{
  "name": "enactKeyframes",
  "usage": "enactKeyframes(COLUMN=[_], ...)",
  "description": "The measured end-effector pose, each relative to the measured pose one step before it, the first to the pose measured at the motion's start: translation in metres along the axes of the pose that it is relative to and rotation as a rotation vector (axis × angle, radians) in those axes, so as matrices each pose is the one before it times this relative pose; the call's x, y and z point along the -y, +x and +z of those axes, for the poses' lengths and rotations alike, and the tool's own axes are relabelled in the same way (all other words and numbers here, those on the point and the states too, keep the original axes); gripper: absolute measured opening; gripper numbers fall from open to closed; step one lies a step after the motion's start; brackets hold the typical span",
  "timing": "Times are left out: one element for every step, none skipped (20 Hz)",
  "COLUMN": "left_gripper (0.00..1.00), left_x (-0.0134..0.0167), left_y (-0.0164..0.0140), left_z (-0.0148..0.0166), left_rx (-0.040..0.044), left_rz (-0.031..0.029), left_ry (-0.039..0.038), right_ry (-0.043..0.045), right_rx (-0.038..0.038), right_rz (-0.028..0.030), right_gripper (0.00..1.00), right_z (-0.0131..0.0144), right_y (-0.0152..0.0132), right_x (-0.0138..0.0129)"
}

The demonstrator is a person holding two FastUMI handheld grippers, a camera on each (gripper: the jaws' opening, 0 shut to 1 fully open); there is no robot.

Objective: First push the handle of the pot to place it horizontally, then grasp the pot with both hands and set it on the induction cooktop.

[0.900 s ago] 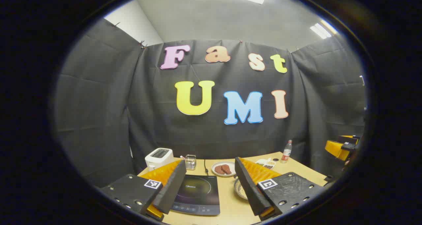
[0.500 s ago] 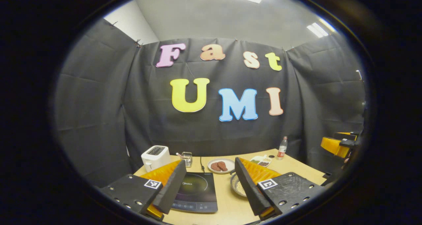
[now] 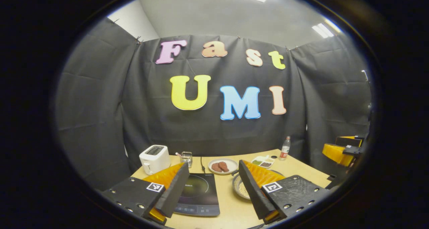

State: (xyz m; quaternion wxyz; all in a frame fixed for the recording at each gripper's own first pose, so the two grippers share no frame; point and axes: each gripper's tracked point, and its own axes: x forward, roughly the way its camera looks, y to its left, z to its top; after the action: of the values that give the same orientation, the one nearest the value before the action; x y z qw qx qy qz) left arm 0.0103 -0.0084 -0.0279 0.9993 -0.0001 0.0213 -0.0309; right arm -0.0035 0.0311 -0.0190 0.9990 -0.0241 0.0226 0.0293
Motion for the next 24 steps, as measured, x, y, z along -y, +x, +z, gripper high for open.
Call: enactKeyframes(left_gripper=[0.9,0.88,0.88,0.88,0.88,0.88,0.88,0.88,0.9,0.9,0.9,0.9,0.9,0.91,0.91,0.91,0.91,0.9,0.9,0.9,0.9,0.9,0.9,0.9], left_x=[-0.00198,-0.00303,-0.00278,-0.00302,-0.00464,-0.00534,-0.00536,-0.00485,-0.00538,-0.00417,-0.00468,-0.00303,-0.00032,0.00014,-0.00025,-0.00119,-0.00156,-0.00085,-0.00076,-0.00061,-0.00032,-0.00137,-0.00055,-0.00081], left_y=[0.00112,0.0012,0.00064,0.00163,0.00029,0.00031,-0.00014,0.00022,-0.00023,-0.00099,-0.00013,-0.00078,-0.00011,0.00112,-0.00032,-0.0007,0.00059,-0.00079,-0.00027,-0.00161,-0.00054,0.00005,-0.00079,0.00047], left_z=[-0.00098,-0.00322,-0.0025,-0.00377,-0.00408,-0.00528,-0.00426,-0.00554,-0.00456,-0.0019,-0.00142,-0.0042,-0.00205,-0.00191,0.00008,0.00063,0.00264,-0.00082,0.00059,0.00036,0.00026,-0.00061,-0.00006,-0.00131], left_rx=[-0.00117,-0.00201,-0.00346,-0.00487,-0.0051,-0.00534,-0.0064,-0.00842,-0.0065,-0.00115,-0.00107,-0.00488,-0.00526,-0.00434,-0.00369,0.00227,0.00369,-0.00025,-0.0016,-0.00082,-0.00277,-0.00555,-0.00719,-0.00627], left_rz=[0.00152,0.00224,0.00095,0.00055,0.00271,0.00206,0.00564,0.00661,0.00702,0.00541,0.00507,0.0056,0.00299,0.00302,0.00107,-0.00016,0.00134,0.00337,0.00593,0.00601,0.00662,0.00864,0.00812,0.00814], left_ry=[-0.00365,-0.00703,-0.00953,-0.00975,-0.00977,-0.00698,-0.00265,-0.00022,0.00056,-0.00007,-0.00241,-0.0047,-0.00774,-0.00934,-0.00644,-0.00043,0.00604,0.00832,0.0097,0.00439,0.00248,0.00185,0.00291,0.00399], right_ry=[-0.005,-0.00759,-0.01054,-0.011,-0.00357,0.00388,0.00256,-0.00384,-0.00516,-0.00581,-0.00514,-0.0035,-0.00286,-0.00395,-0.0026,-0.00218,-0.00634,-0.00884,-0.00847,0.00058,0.00557,0.00517,0.0012,0.00449], right_rx=[-0.00501,-0.00765,-0.01035,-0.01407,-0.01373,-0.01344,-0.01427,-0.01528,-0.01231,-0.00833,-0.00895,-0.01356,-0.01426,-0.0145,-0.01178,-0.00979,-0.01307,-0.02106,-0.02177,-0.02446,-0.0257,-0.02983,-0.03253,-0.03234], right_rz=[0.00465,0.00054,-0.00196,-0.00478,0.00014,0.00947,0.00995,0.01254,0.01215,0.00939,0.01013,0.01198,0.01005,0.00898,0.00794,0.00462,0.00582,0.01847,0.0166,0.02123,0.01846,0.03171,0.03898,-0.00776], right_gripper=[0.98,0.98,0.98,0.97,0.97,0.98,0.98,0.98,0.98,0.97,0.97,0.93,0.9,0.88,0.85,0.72,0.65,0.51,0.47,0.31,0.24,0.13,0.1,0.09], right_z=[-0.00125,-0.00159,-0.00263,-0.0021,-0.00215,-0.0017,-0.00223,-0.00082,-0.00014,0.00151,0.00077,0.00065,-0.00064,-0.00009,-0.00049,0.00057,-0.00143,-0.00466,-0.00508,-0.0059,-0.00762,-0.00671,-0.00838,-0.00901], right_y=[0.00146,0.00148,0.00179,0.00221,0.00116,0.00224,0.00195,0.0031,0.0026,0.0034,0.00317,0.0045,0.0041,0.00355,0.00356,0.00345,0.00361,0.00448,0.00239,0.00264,0.00616,0.00458,0.0053,0.01034], right_x=[-0.00241,-0.00165,-0.00082,-0.00095,-0.00219,-0.00527,-0.00489,-0.00438,-0.00449,-0.00416,-0.00367,-0.00427,-0.00527,-0.00419,-0.00437,-0.00391,-0.00328,-0.00637,-0.00437,-0.00534,-0.00242,-0.00532,-0.00796,0.00332])
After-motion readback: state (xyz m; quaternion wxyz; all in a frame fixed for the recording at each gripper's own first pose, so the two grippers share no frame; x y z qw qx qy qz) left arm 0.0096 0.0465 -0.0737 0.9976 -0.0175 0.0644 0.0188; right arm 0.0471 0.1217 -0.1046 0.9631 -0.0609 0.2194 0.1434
